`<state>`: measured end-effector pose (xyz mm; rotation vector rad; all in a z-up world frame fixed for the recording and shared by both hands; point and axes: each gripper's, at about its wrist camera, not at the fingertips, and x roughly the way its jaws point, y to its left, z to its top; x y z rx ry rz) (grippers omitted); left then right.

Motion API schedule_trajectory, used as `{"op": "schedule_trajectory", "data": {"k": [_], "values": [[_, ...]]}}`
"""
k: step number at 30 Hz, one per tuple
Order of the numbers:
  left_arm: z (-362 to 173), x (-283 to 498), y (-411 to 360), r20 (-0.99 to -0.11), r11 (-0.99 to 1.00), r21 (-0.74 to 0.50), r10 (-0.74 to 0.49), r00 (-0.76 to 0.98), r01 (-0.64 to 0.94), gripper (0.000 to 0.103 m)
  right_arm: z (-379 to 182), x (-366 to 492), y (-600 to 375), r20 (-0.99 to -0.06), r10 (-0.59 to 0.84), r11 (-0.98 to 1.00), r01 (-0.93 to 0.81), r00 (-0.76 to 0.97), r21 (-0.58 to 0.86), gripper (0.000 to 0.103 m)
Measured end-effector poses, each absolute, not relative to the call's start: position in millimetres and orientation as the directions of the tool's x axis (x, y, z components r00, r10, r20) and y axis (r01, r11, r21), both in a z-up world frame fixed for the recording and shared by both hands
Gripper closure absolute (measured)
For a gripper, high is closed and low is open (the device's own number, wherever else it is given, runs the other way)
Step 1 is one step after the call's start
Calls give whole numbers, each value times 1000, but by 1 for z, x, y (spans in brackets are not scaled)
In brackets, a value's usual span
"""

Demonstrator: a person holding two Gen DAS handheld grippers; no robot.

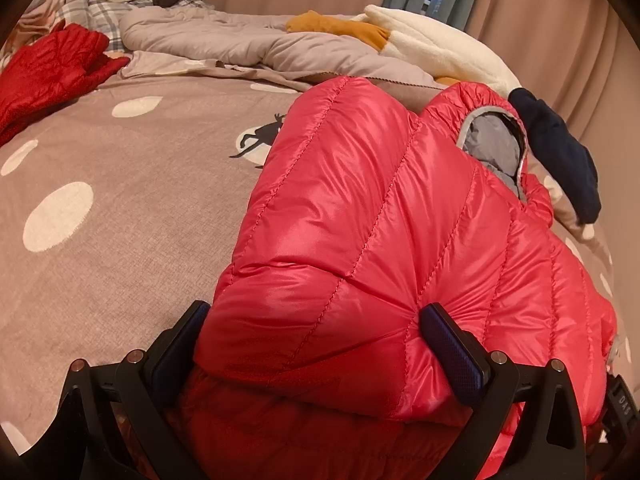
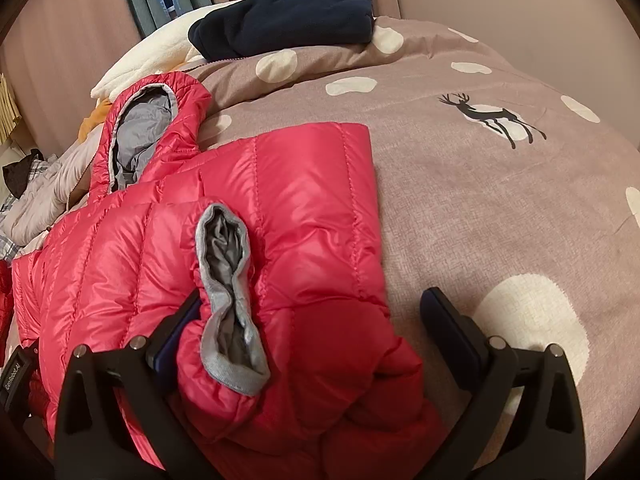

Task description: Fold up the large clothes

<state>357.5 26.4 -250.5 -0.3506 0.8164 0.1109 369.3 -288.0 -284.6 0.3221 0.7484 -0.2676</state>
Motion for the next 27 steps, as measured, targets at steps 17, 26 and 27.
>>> {"op": "schedule_trajectory", "data": {"k": [17,26,27], "values": [[-143,319,97,-606,853,-233,248,756,-467,1,-157,422,-260,-593,-49,962,198,804,188,0],[-157,319,148,-643,764,-189,379,665,-617,60,-136,566,-190,-554,-128,991,82,823,-107,1],[-163,323,155,-671,770,-205,338,660,-604,65,-139,583,-185,-562,-123,991,69,818,-117,2]]}}
